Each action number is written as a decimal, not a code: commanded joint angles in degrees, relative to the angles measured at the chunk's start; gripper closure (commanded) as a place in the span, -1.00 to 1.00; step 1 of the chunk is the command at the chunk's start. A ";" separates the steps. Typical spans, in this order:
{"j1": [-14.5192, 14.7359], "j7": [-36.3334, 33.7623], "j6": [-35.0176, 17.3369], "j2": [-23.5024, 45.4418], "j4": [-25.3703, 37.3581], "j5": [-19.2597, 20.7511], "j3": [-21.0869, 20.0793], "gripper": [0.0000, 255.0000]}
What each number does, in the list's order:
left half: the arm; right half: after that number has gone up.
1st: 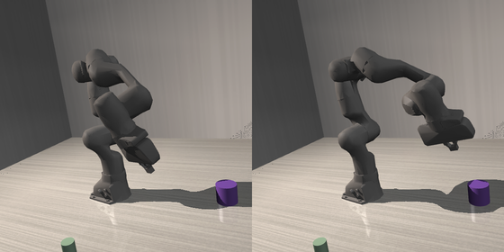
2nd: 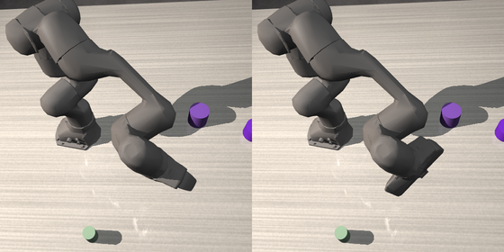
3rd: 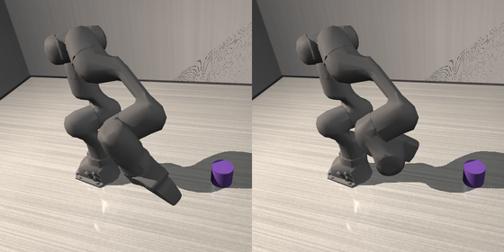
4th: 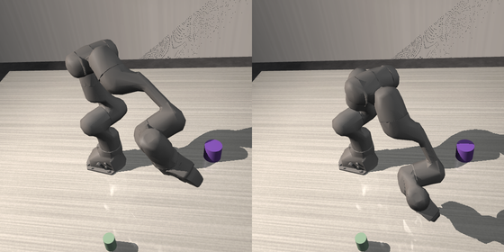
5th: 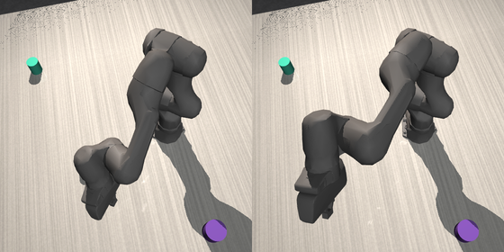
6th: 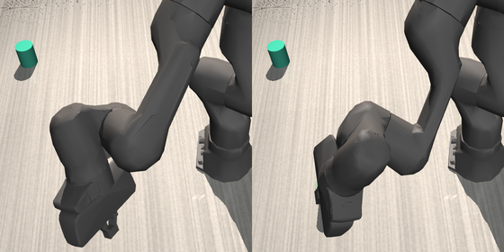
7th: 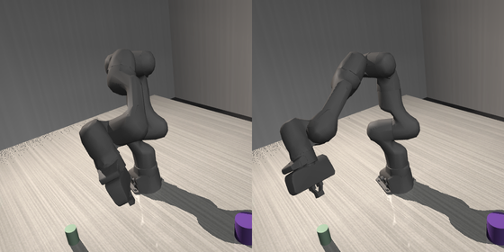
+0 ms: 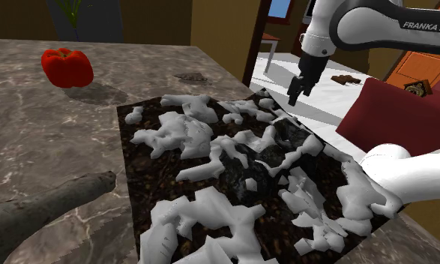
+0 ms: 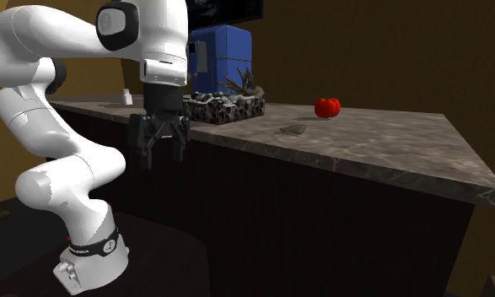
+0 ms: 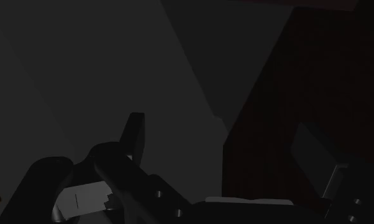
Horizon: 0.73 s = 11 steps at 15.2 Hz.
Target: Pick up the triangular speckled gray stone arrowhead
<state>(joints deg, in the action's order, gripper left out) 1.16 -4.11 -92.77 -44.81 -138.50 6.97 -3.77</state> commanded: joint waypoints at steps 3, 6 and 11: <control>1.31 3.02 -1.45 4.30 3.22 -0.04 0.29 -1.00; 3.27 7.57 -3.04 10.46 8.33 -0.31 0.53 -1.00; 6.39 15.14 -4.28 20.07 17.50 -1.20 0.34 -1.00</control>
<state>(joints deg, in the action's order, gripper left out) 6.95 9.23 -96.67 -26.56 -122.64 5.92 -3.49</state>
